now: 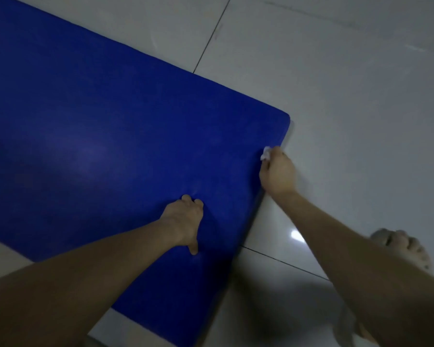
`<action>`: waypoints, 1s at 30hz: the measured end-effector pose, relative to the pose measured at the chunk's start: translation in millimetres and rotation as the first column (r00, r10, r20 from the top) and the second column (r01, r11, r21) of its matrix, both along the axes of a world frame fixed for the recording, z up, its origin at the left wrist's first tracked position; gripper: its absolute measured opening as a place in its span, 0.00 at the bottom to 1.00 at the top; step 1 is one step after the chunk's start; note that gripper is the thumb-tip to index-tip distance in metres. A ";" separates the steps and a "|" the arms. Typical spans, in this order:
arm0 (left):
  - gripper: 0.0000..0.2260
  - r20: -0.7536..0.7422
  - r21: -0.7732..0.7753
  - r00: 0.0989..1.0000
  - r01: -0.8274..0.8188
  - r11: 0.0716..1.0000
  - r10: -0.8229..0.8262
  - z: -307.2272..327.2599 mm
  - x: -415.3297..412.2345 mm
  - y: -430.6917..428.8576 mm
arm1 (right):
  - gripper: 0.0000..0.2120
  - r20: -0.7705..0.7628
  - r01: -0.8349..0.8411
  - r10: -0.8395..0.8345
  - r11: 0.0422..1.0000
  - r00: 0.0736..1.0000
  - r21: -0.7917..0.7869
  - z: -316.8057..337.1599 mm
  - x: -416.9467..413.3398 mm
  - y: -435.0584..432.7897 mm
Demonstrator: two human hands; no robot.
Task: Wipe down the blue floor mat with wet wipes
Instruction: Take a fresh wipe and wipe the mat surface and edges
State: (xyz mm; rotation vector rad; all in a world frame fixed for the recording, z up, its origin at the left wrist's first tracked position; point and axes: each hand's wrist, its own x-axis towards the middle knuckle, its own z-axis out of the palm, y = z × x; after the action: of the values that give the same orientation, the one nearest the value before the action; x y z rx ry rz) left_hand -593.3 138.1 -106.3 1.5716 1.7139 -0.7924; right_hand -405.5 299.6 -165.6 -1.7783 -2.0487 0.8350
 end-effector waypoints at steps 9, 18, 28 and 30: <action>0.47 -0.001 -0.009 1.000 -0.015 1.000 0.015 1.9 1.4 0.2 | 0.09 -0.060 -0.397 0.393 0.910 0.918 -0.120 17.7 8.2 -188.6; 0.48 -0.010 0.000 1.000 0.007 1.000 -0.007 8.8 4.0 -2.8 | 0.16 0.024 -0.017 0.021 0.990 0.999 -0.139 56.3 10.1 -99.8; 0.47 0.006 0.021 1.000 -0.003 1.000 0.002 1.4 0.4 -1.9 | 0.10 0.033 0.341 -0.405 0.721 0.914 -0.603 27.8 10.2 19.6; 0.46 0.016 0.025 1.000 -0.006 1.000 0.006 1.1 -0.9 -2.5 | 0.14 -0.049 0.294 -0.417 0.715 0.908 -0.635 36.6 1.3 15.2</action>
State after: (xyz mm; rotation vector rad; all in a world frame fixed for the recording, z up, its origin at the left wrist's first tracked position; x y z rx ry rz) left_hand -594.2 135.7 -105.2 1.5845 1.7224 -0.7558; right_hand -404.2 314.8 -129.0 -2.2068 -1.2976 1.5993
